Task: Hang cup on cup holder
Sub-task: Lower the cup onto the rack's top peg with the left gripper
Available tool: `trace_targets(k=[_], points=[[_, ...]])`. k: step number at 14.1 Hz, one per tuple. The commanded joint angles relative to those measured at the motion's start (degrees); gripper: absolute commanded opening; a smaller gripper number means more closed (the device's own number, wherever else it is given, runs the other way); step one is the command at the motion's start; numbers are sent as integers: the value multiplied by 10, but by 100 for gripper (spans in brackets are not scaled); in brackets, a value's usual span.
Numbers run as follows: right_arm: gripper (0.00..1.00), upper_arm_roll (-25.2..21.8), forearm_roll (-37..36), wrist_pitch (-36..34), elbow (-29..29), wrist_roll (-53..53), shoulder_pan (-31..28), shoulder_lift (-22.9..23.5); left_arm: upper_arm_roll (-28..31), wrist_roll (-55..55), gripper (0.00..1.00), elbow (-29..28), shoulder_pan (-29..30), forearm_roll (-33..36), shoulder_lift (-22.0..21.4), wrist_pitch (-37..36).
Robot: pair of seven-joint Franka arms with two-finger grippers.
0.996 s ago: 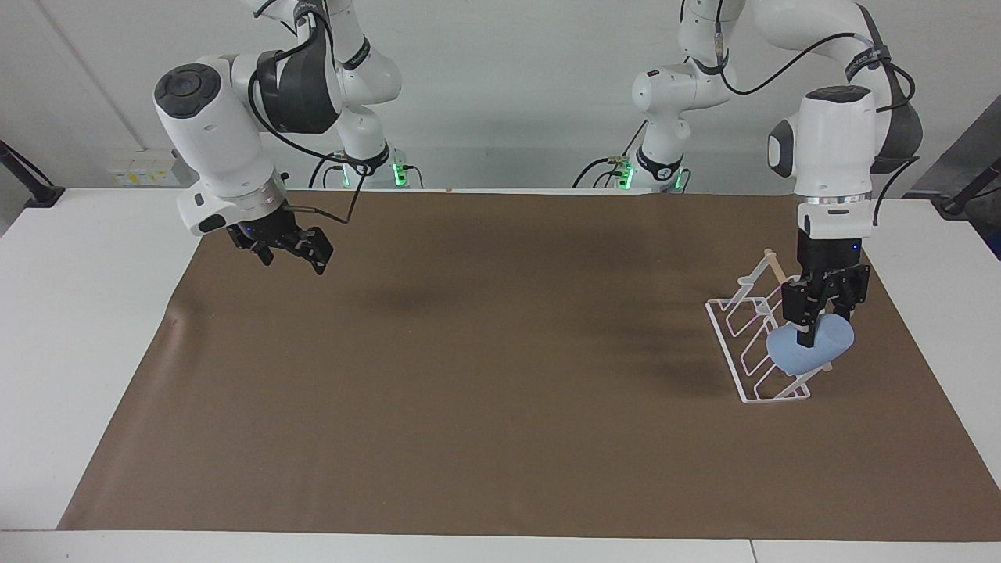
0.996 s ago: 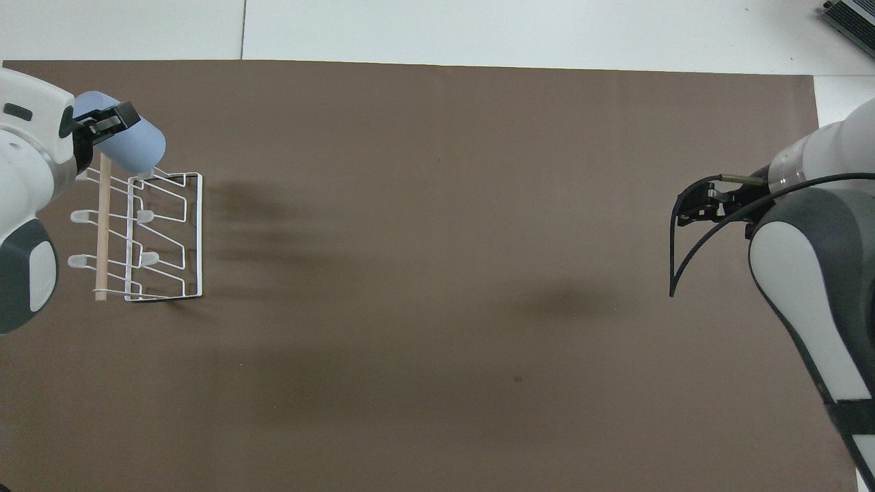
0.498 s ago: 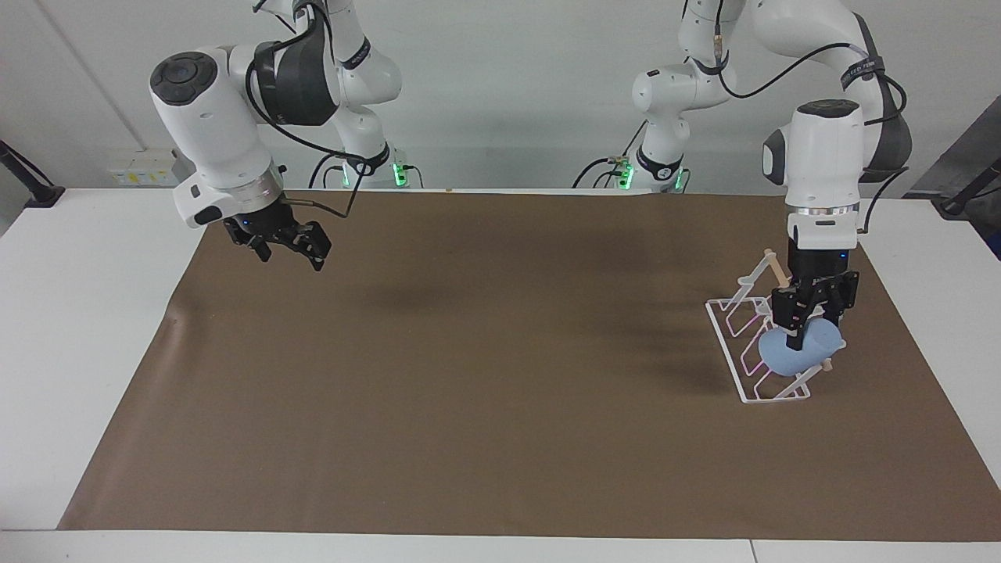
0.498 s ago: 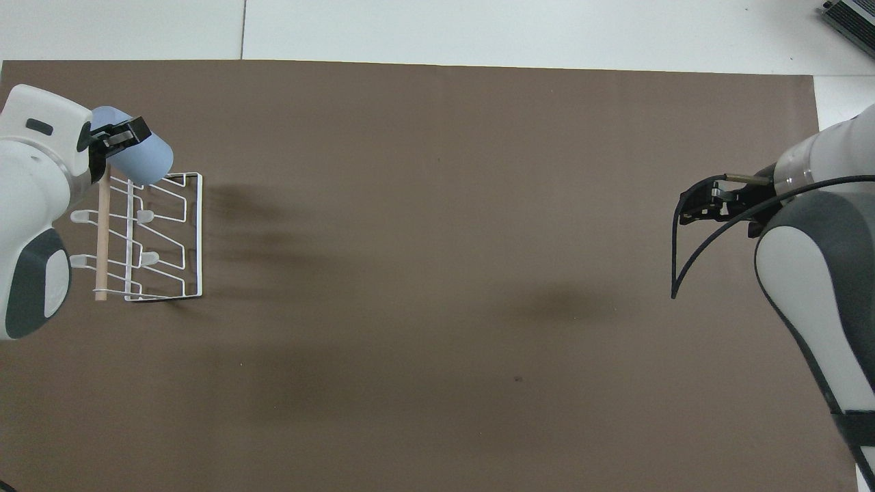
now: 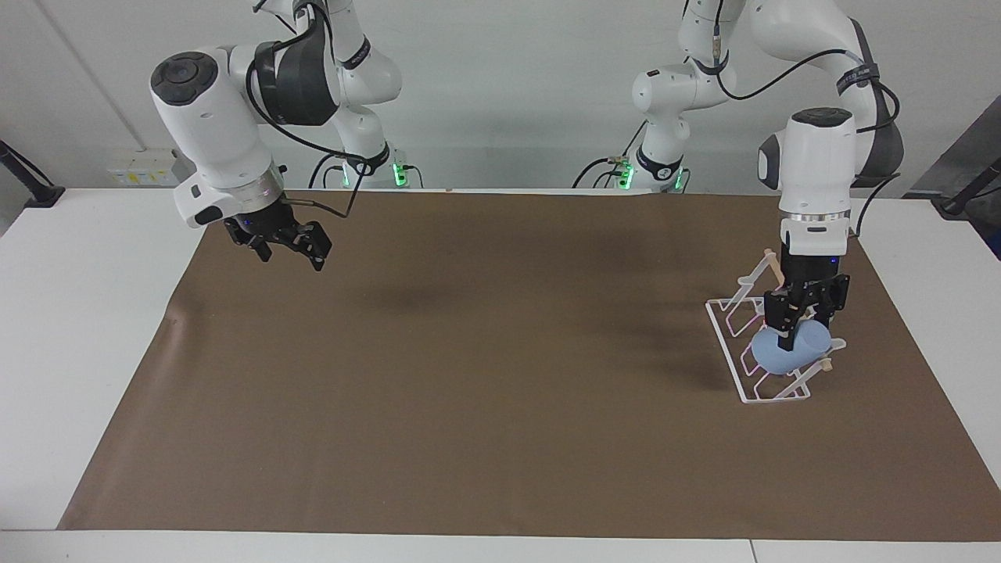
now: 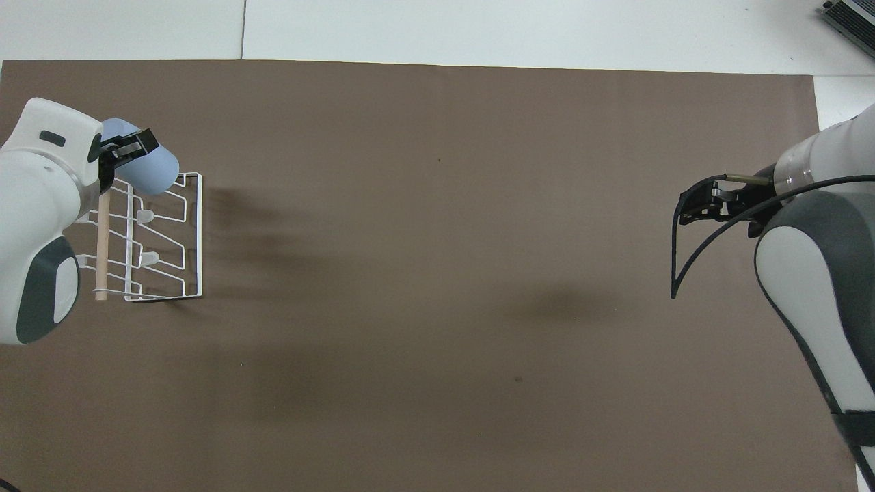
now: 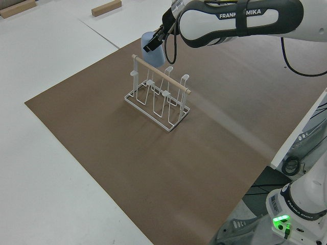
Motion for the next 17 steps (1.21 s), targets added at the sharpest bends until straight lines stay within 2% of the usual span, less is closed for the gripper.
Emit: trace_targets(k=[1, 2, 3, 4, 7, 9, 13, 15, 17], points=[[100, -2, 13, 1, -6, 4, -1, -7, -3, 3, 23, -26, 9, 13, -14, 20], [100, -2, 13, 1, -6, 5, -1, -8, -3, 4, 54, -29, 9, 13, -14, 19], [100, -2, 13, 1, -6, 4, -1, -8, -3, 7, 91, -31, 9, 13, -14, 19], [100, -2, 13, 1, -6, 5, -1, -8, -3, 14, 100, -31, 9, 13, -14, 19], [100, -2, 13, 1, -6, 5, -1, -8, -3, 16, 100, -24, 9, 13, -11, 18], [100, -2, 13, 1, -6, 5, -1, -8, -3, 31, 100, 2, 8, 12, -3, 2], [100, -2, 13, 1, -6, 5, -1, -8, -10, 95, 100, 78, -5, 8, 9, -176], [100, -2, 13, 1, -6, 5, -1, -8, -12, 109, 100, 89, -26, 4, 8, -237], [100, -2, 13, 1, -6, 5, -1, -8, -12, 165, 100, 90, -38, -32, 1, -303]])
